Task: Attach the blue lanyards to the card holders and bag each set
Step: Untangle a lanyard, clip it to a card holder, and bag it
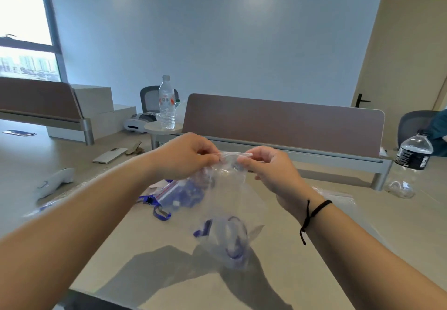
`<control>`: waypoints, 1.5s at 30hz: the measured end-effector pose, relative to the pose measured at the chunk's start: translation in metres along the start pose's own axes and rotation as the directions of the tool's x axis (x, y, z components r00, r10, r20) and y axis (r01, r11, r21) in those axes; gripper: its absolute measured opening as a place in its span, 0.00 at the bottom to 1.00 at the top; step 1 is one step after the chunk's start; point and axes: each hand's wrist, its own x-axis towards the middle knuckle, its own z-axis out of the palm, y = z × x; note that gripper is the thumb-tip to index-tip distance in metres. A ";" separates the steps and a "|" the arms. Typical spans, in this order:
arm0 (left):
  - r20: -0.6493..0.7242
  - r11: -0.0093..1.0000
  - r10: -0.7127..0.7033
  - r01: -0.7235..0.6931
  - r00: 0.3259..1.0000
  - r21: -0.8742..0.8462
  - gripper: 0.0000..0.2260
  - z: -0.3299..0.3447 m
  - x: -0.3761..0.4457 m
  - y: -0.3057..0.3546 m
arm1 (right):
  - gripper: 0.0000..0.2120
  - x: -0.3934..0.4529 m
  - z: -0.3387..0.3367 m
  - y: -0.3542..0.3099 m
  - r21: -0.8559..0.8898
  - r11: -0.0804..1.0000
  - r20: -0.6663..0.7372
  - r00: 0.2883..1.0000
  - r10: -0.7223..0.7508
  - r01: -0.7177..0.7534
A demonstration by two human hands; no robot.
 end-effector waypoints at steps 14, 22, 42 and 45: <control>0.059 0.980 0.086 -0.095 0.995 0.177 0.20 -0.043 -0.011 -0.008 | 0.07 -0.009 -0.024 -0.035 0.241 0.968 0.073 0.993 -0.096 0.076; 0.004 0.902 -0.072 0.067 0.997 -0.427 0.11 -0.027 -0.031 -0.042 | 0.05 -0.016 -0.032 -0.013 0.395 0.918 0.001 0.999 0.032 -0.030; 0.110 0.580 -0.450 0.383 0.886 -0.719 0.09 0.136 -0.075 -0.110 | 0.08 -0.005 -0.021 0.030 0.555 0.828 -0.178 0.960 0.216 -0.083; -0.068 0.670 -0.489 0.324 0.870 -0.668 0.08 0.135 -0.072 -0.113 | 0.07 0.000 -0.018 0.041 0.607 0.790 -0.189 0.949 0.253 -0.090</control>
